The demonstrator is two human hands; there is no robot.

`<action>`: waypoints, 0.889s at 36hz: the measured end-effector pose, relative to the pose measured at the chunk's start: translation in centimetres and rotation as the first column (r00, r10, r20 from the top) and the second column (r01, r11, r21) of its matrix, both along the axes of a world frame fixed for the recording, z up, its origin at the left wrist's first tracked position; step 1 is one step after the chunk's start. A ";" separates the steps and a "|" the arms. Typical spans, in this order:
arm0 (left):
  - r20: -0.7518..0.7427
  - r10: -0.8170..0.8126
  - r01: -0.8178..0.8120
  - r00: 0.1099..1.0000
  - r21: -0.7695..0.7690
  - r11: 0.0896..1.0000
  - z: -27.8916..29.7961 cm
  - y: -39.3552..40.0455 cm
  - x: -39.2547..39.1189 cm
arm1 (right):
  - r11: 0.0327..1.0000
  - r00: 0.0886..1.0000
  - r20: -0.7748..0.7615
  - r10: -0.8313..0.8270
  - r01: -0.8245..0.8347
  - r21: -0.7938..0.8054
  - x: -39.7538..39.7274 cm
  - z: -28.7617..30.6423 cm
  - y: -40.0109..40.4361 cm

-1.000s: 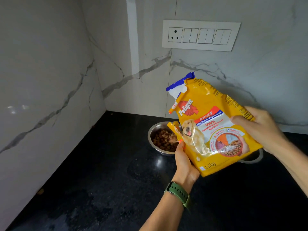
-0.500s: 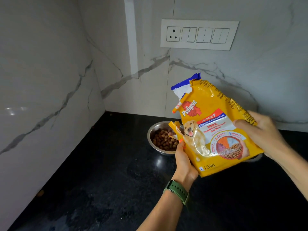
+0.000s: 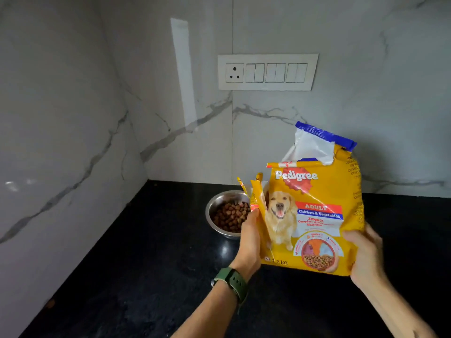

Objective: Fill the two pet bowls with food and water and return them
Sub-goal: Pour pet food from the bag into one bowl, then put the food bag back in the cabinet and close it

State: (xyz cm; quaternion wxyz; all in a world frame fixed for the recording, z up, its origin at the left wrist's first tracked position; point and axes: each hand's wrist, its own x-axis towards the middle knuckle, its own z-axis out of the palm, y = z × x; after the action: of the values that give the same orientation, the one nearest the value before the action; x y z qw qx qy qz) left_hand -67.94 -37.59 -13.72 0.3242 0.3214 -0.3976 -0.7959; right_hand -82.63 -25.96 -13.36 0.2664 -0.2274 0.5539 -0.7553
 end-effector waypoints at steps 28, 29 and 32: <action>0.122 0.680 -0.532 0.723 -0.529 0.661 8.7 0.7 5.9 | 0.905 0.836 -0.400 0.375 -0.424 -0.038 3.6 6.8 -2.8; 0.100 0.705 -0.556 0.703 -0.542 0.631 9.3 0.7 6.5 | 0.906 0.819 -0.452 0.354 -0.421 -0.052 4.0 7.7 -2.9; 0.016 0.741 -0.600 0.672 -0.575 0.556 11.9 0.9 8.2 | 0.936 0.751 -0.625 0.216 -0.341 -0.086 5.2 10.6 -3.4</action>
State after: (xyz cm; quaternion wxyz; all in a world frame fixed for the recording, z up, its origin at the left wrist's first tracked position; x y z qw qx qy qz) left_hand -59.76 -36.67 -1.80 0.6250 0.4475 -0.4823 -0.4202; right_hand -77.42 -29.38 -2.71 0.1614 -0.5620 0.4930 -0.6442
